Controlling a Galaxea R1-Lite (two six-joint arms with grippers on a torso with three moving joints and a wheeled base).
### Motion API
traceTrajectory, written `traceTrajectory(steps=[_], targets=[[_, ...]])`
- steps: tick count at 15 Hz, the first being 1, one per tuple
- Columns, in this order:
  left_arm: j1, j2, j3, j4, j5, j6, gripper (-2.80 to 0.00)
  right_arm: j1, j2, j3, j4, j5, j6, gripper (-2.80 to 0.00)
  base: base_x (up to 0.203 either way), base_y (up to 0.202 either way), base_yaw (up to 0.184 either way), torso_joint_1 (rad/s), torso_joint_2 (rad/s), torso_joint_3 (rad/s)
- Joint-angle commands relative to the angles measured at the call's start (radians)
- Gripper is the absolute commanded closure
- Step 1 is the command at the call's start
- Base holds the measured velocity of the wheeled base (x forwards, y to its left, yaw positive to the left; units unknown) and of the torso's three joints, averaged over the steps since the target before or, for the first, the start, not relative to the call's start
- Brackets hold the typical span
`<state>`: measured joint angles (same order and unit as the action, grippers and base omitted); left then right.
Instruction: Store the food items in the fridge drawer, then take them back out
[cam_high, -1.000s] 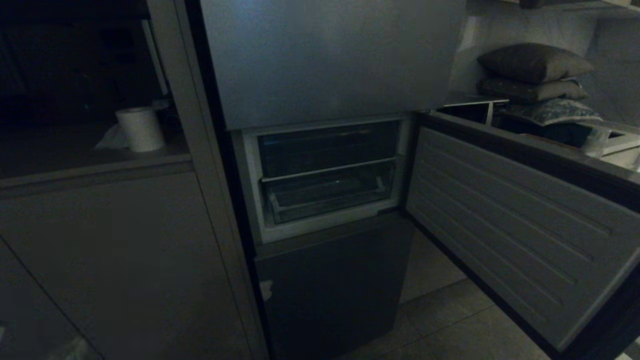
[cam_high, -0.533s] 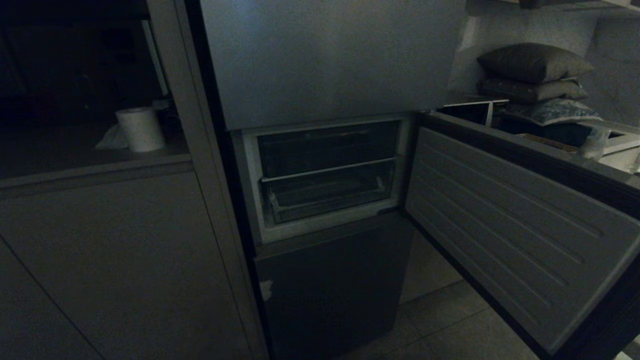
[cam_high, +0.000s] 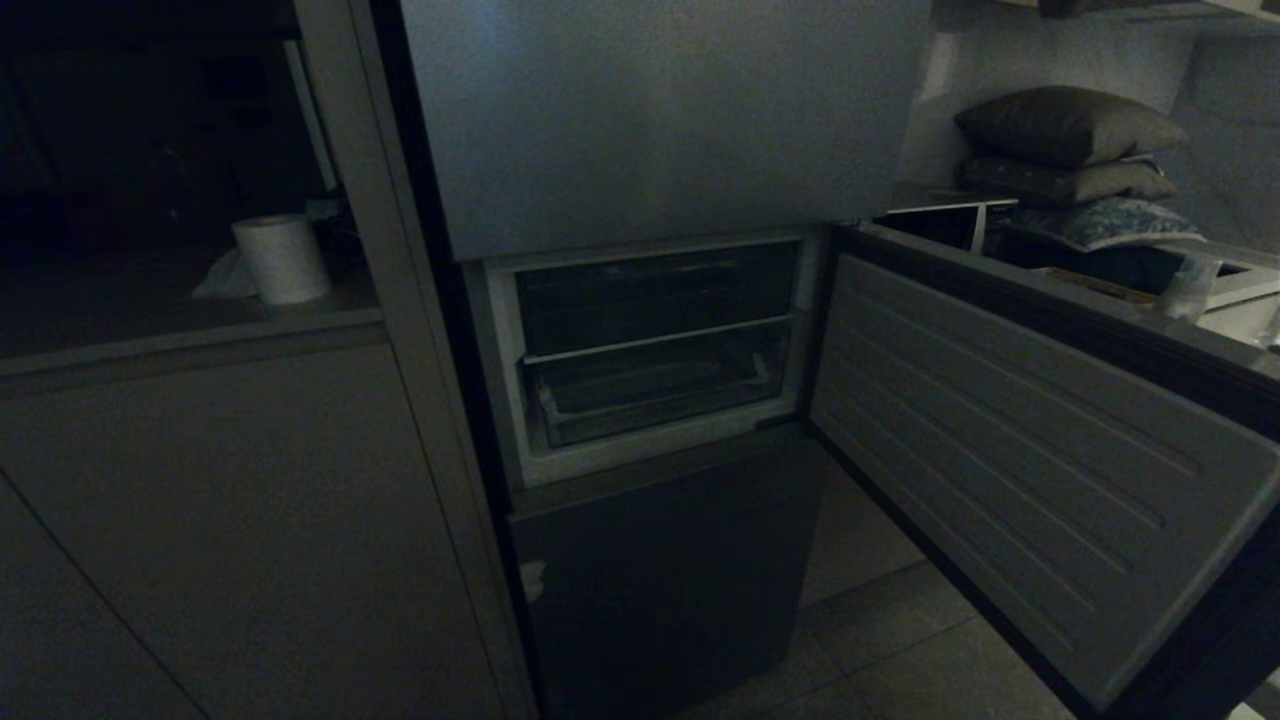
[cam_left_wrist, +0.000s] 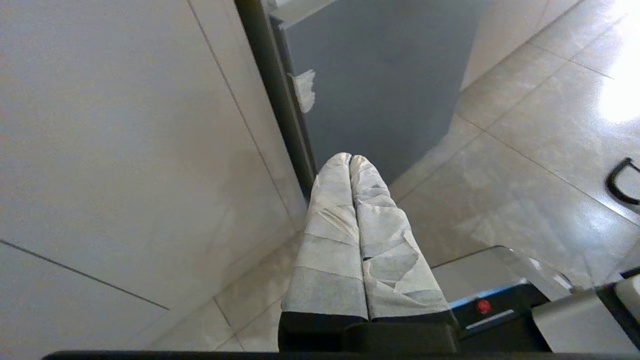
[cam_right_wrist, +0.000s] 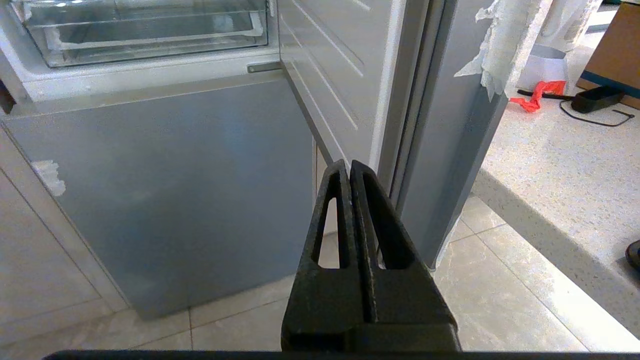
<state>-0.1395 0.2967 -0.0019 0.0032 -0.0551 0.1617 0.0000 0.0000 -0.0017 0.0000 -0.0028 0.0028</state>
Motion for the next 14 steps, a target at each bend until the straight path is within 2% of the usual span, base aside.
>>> traceTrajectory(steps=[1,3,7,11,12,14], targets=[[-0.008,0.011,-0.001,0.004,0.002,-0.006,0.0,0.0,0.0,0.0,0.0,0.0,0.0,0.0,0.0,0.0,0.0,0.0,0.0,0.0],[-0.012,-0.013,0.002,0.004,0.032,-0.032,0.0,0.0,-0.001,0.0,0.0,0.0,0.0,0.0,0.0,0.0,0.0,0.0,0.0,0.0],[-0.015,-0.013,0.001,0.002,0.017,-0.029,0.0,0.0,0.0,0.0,0.0,0.0,0.0,0.0,0.0,0.0,0.0,0.0,0.0,0.0],[-0.009,-0.011,0.0,0.008,0.034,-0.05,0.0,0.0,0.0,0.0,0.0,0.0,0.0,0.0,0.0,0.0,0.0,0.0,0.0,0.0],[0.028,-0.009,-0.001,0.008,0.034,-0.05,0.0,0.0,0.0,0.002,0.0,0.0,0.0,0.0,0.0,0.0,0.0,0.0,0.0,0.0],[0.176,-0.008,0.0,0.005,0.033,-0.043,0.0,0.0,0.0,0.0,0.0,0.0,0.0,0.0,0.0,0.0,0.0,0.0,0.0,0.0]])
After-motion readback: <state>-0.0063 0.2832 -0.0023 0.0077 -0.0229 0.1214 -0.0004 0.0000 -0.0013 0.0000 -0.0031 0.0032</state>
